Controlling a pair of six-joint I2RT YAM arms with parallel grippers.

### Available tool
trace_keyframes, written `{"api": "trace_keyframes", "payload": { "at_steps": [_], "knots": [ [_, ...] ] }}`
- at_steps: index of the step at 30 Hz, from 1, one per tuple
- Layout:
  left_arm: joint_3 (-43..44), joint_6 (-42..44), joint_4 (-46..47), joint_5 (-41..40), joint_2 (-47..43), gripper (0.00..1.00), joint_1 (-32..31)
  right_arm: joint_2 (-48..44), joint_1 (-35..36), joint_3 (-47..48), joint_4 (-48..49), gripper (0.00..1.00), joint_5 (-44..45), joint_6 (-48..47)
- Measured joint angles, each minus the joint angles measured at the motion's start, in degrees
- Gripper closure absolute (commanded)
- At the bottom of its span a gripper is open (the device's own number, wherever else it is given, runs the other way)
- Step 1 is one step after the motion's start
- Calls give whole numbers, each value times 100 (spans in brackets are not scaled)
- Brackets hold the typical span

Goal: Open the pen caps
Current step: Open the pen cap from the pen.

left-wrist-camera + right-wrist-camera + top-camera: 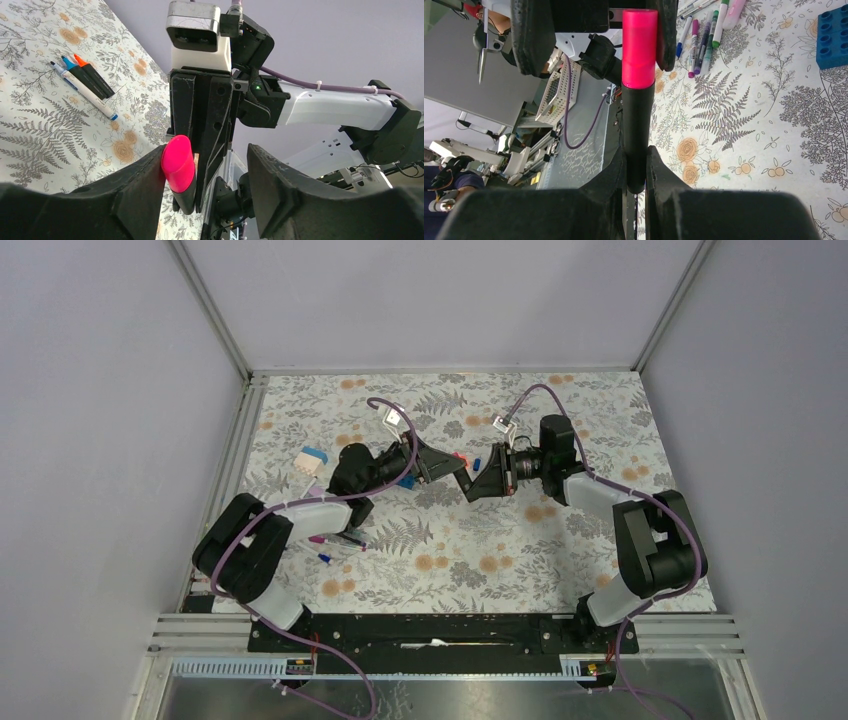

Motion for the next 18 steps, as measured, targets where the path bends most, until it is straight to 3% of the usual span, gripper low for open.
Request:
{"api": "trace_keyframes", "payload": {
  "at_steps": [3,9,11,14,15,18],
  "knots": [
    [0,-28,4,0,11,57,0,0,0,0,9,100,-37,-2],
    [0,-48,-46,2,118,100,46,0,2,0,85,99,-195,4],
    [0,-61,-28,13,129,100,50,2,0,0,81,89,-195,2],
    [0,-59,-15,17,131,100,50,2,2,0,72,55,-199,7],
    [0,-61,-13,17,133,100,48,2,2,0,55,48,-190,13],
    [33,-92,33,76,136,100,7,4,13,0,-26,40,-81,28]
  ]
}}
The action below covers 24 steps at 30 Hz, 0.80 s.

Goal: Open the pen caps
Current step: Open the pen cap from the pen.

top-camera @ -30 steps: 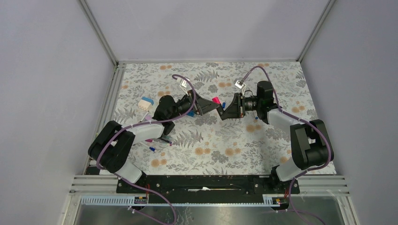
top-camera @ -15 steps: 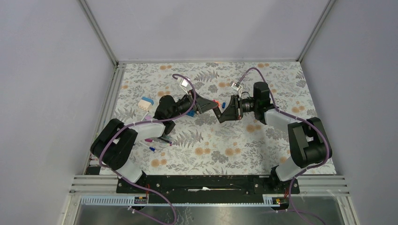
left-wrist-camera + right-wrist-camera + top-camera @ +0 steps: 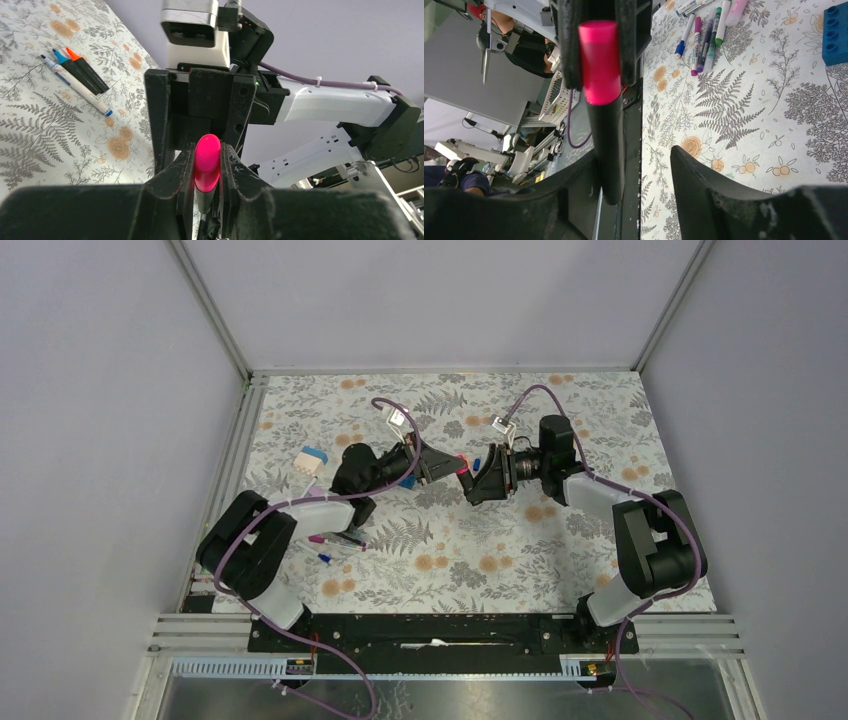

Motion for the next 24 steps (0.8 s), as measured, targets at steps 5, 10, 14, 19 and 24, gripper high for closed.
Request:
{"api": "trace_keyframes", "payload": {
  "at_steps": [5,10,14,19,24],
  "knots": [
    [118,31,81,24,101,100,-164,0,2,0,24,40,31,175],
    [234,39,79,59,247,100,-256,0,2,0,166,44,46,409],
    [262,114,63,70,251,100,-258,0,4,0,264,53,44,540],
    [267,317,-160,-15,251,100,-227,-9,15,4,372,100,-46,643],
    [302,363,-254,-42,240,100,-129,-11,33,7,411,100,44,614]
  ]
}}
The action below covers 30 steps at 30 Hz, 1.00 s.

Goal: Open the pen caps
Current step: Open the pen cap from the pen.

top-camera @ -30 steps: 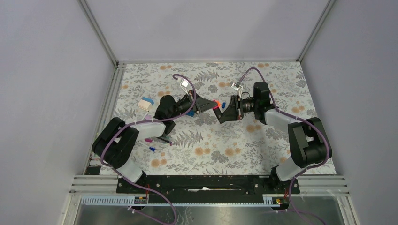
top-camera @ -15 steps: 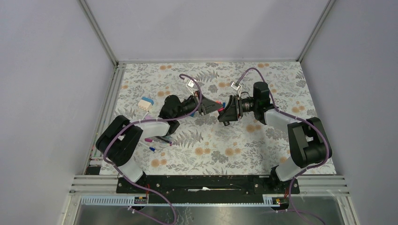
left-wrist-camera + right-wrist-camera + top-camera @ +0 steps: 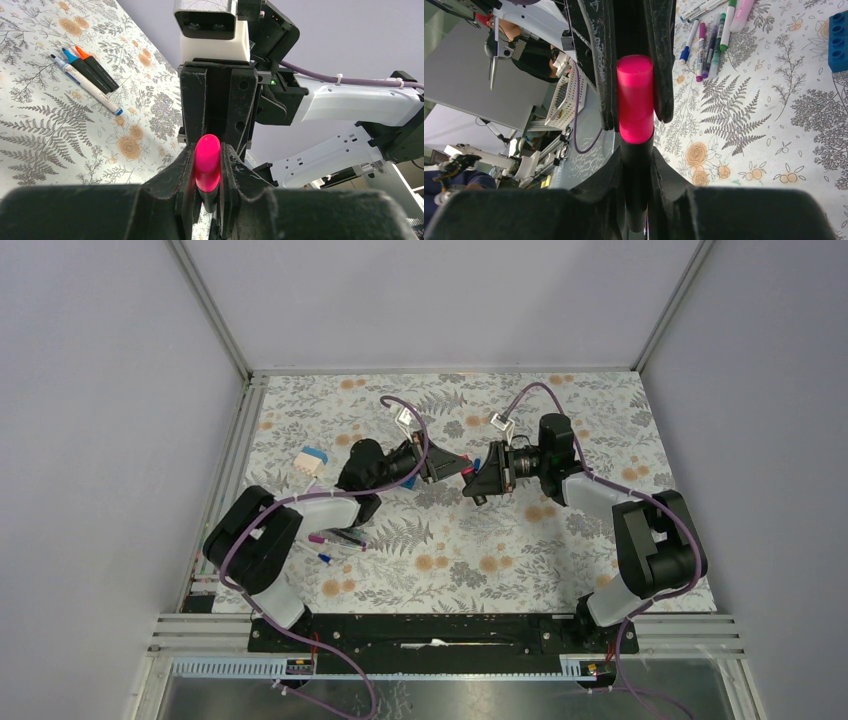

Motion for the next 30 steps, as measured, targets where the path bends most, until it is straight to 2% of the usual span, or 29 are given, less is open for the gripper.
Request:
{"api": "trace_keyframes", "payload": {
  "at_steps": [3,12,30],
  "knots": [
    [7,31,-52,98,-52,100,142,24,87,28,52,100,164,-2],
    [592,297,-1014,651,-315,100,741,199,422,442,643,100,964,61],
    [601,407,-1246,833,-688,100,1038,208,599,581,863,100,1255,-55]
  ]
}}
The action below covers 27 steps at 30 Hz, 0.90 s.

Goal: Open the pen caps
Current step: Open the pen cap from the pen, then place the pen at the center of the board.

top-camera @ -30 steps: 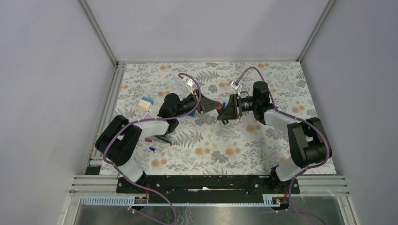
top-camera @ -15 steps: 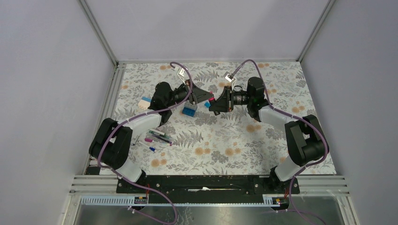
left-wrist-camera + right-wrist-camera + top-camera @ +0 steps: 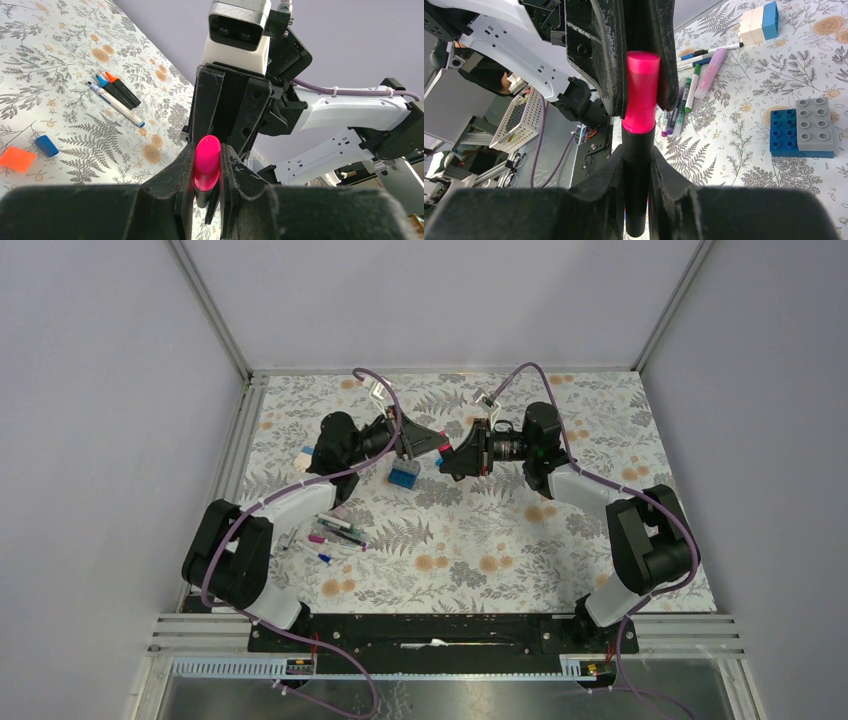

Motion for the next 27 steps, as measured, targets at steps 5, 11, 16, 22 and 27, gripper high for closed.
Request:
{"api": "trace_keyframes", "payload": {
  "at_steps": [5,11,16,22,27],
  "knots": [
    [0,48,111,-262,-79,100,76,-9,9,-9,31,100,-160,-31],
    [704,168,1270,-2146,-656,100,1429,249,-26,-667,-916,100,-1016,-94],
    [1062,282,1672,-2247,-933,100,1250,229,-90,-651,-1086,100,-1224,-223],
    [809,262,1117,-1757,-957,100,1220,-229,-1307,-122,-3217,100,-605,-1967],
    [326,299,136,-1368,-927,100,879,-680,-2594,225,-4240,100,673,-3021]
  ]
}}
